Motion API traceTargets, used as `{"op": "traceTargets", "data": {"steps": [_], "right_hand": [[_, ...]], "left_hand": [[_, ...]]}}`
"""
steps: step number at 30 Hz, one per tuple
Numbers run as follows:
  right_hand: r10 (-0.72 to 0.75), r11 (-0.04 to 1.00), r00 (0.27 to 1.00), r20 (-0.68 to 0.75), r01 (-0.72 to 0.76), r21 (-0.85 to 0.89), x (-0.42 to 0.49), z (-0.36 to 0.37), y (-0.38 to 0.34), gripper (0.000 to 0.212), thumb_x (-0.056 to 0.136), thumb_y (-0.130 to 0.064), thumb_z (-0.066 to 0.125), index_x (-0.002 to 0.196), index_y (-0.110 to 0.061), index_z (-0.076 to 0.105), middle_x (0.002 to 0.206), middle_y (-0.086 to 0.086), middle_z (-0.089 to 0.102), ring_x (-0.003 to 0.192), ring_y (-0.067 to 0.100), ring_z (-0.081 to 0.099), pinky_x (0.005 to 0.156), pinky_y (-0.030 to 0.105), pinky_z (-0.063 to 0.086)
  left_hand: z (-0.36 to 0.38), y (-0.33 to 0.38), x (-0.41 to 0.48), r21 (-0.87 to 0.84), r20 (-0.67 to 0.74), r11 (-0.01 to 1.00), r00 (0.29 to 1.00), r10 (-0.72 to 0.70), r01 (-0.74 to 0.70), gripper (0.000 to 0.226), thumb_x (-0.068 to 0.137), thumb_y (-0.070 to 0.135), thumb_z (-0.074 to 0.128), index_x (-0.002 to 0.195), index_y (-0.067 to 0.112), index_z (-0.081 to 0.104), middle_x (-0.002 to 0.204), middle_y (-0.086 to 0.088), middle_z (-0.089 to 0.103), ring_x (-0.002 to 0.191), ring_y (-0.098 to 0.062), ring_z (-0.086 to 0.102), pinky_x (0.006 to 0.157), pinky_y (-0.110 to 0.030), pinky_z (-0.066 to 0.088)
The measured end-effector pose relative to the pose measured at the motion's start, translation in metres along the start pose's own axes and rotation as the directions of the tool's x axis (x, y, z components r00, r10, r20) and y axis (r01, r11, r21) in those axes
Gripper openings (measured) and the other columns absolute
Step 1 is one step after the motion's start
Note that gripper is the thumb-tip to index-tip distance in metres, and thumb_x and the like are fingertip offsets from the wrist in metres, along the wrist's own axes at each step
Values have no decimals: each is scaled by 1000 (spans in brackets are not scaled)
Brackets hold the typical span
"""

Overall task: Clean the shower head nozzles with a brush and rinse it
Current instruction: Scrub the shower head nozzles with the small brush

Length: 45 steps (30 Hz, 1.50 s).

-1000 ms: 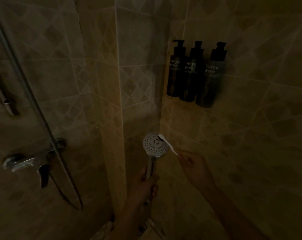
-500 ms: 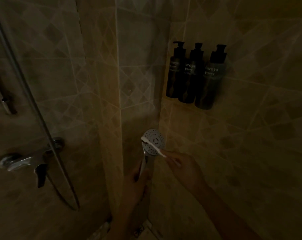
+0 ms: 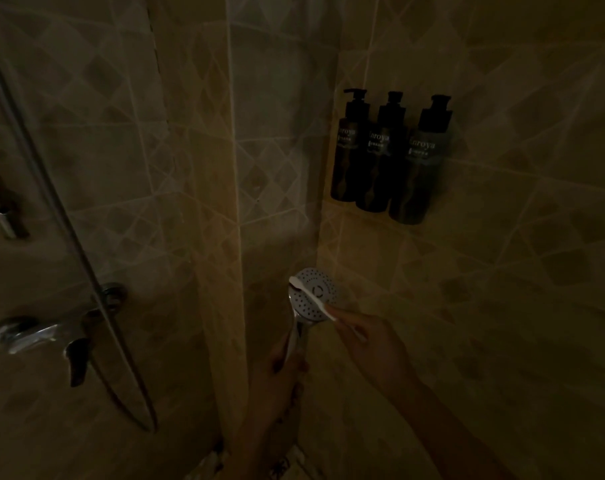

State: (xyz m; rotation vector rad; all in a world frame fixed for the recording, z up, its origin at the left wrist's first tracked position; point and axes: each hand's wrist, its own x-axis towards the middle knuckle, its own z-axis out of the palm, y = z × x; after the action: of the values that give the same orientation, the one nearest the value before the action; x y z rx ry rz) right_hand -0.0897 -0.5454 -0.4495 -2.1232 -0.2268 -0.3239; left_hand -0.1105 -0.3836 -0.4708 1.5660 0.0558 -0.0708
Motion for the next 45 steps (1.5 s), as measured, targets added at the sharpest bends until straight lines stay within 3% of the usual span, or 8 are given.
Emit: {"op": "traceTargets", "data": {"steps": [10,15,20,25,28,31,42,45], "right_hand": [[-9,1000,998,-58,9,-3,0,-4,10,27,92,-27,57,118,-31,64,114,-18,66,106,-5,61,96,23,49],[12,1000,999,-45,-10,24,-2,-2,4,27,93,-24,54,118,-30,64,118,-18,63,108,-8,58,98,16,46],[-1,1000,999,-33,0,-5,-2,-5,1,28,93,-22,54,118,-34,62,115,-20,62,102,-17,56,91,6,43],[33,999,995,-93,-36,-32,4,-19,5,27,94,-23,53,117,-36,59,117,-15,63,104,-3,58,96,15,45],[-31,989,999,43,37,-142,-5,-14,-1,32,94,-23,52,120,-43,52,105,-21,62,91,-2,63,82,10,49],[-49,988,998,45,55,-143,-7,-10,3,32,94,-24,52,122,-41,55,110,-17,66,96,0,64,88,21,52],[-19,999,1000,16,20,-28,-14,3,6,33,94,-19,53,123,-33,57,111,-16,64,98,-5,61,85,6,45],[45,999,999,-28,-45,22,-8,1,12,32,93,-16,55,123,-25,59,121,-8,62,110,3,59,97,14,44]], "left_hand": [[-1,-1,1,36,25,999,1000,-11,10,36,94,26,50,130,31,51,75,0,66,40,-8,50,37,-17,38],[-1,6,-4,10,14,1000,1000,-21,20,15,93,27,51,102,35,59,70,-7,62,43,-13,48,38,-20,37],[-4,9,-8,-10,-21,1000,1000,9,-9,35,93,27,53,64,45,62,70,-15,58,45,-19,46,41,-25,37],[-5,10,-11,3,-20,999,999,49,-49,33,94,23,52,84,54,59,67,-5,62,40,-12,47,38,-20,39],[-5,8,-14,-15,-18,999,999,31,-32,23,94,22,51,104,41,58,66,-2,61,40,-9,47,38,-18,39],[-5,8,-14,-2,-18,999,999,47,-47,25,95,21,49,97,45,58,69,-7,60,43,-13,46,38,-19,38],[-3,12,-27,-83,-24,996,1000,-18,16,30,95,23,50,71,41,59,64,-7,55,44,-13,43,36,-18,36],[-3,9,-29,-64,-29,996,998,-57,55,33,93,25,52,66,42,60,64,-5,60,42,-11,47,40,-21,37]]}}
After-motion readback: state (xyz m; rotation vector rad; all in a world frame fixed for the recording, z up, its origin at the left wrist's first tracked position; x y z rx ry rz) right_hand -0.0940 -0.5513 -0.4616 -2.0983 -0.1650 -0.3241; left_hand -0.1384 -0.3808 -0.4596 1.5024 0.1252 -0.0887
